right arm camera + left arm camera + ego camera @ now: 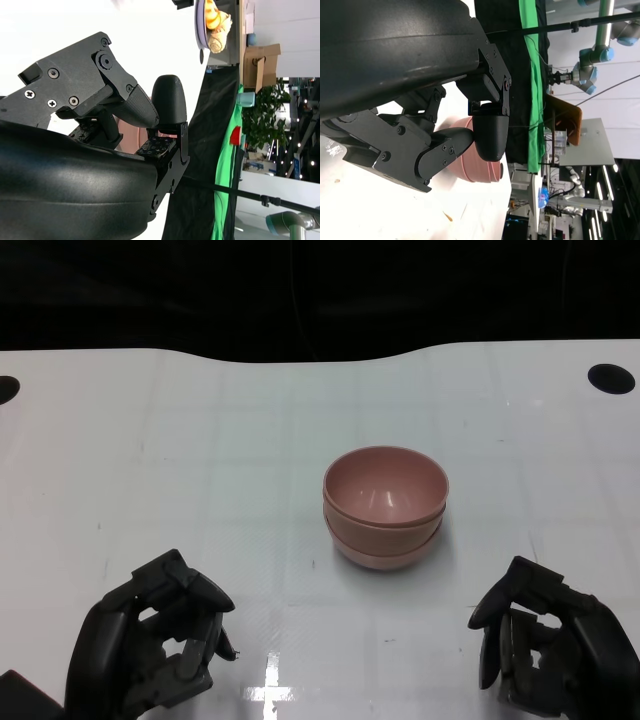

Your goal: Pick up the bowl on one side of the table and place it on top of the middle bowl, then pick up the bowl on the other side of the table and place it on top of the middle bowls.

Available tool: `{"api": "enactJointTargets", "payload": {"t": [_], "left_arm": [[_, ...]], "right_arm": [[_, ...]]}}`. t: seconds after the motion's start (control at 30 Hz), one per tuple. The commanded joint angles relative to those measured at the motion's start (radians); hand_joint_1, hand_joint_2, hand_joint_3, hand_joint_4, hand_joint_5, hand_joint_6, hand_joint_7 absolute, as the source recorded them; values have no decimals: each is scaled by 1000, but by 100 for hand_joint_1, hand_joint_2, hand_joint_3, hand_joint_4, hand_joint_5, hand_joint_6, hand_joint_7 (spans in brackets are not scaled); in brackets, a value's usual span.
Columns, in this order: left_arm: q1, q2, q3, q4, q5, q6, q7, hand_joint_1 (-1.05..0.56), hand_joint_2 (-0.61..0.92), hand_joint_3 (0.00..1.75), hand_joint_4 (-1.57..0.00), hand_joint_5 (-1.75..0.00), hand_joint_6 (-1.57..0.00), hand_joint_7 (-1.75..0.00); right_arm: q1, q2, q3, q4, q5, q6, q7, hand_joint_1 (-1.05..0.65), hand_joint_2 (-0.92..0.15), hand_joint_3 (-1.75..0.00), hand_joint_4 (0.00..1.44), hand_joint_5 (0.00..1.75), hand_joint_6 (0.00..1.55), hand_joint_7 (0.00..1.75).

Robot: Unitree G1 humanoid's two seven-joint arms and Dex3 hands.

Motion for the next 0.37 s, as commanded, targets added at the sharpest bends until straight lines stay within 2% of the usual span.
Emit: {"api": "enactJointTargets", "payload": {"t": [0.03, 0.37], "left_arm": [[-10, 3, 22, 13, 19, -6, -6, -19, 56, 104, -83, -169, -79, -146], [-19, -7, 37, 24, 38, -8, -15, -18, 52, 112, -82, -169, -77, -148]], "right_arm": [[-9, -4, -11, 15, 7, -19, 3, -10, -38, -145, 85, 172, 83, 145], [-14, -2, -16, 24, 6, -21, 3, -8, -36, -147, 85, 170, 84, 142]]}}
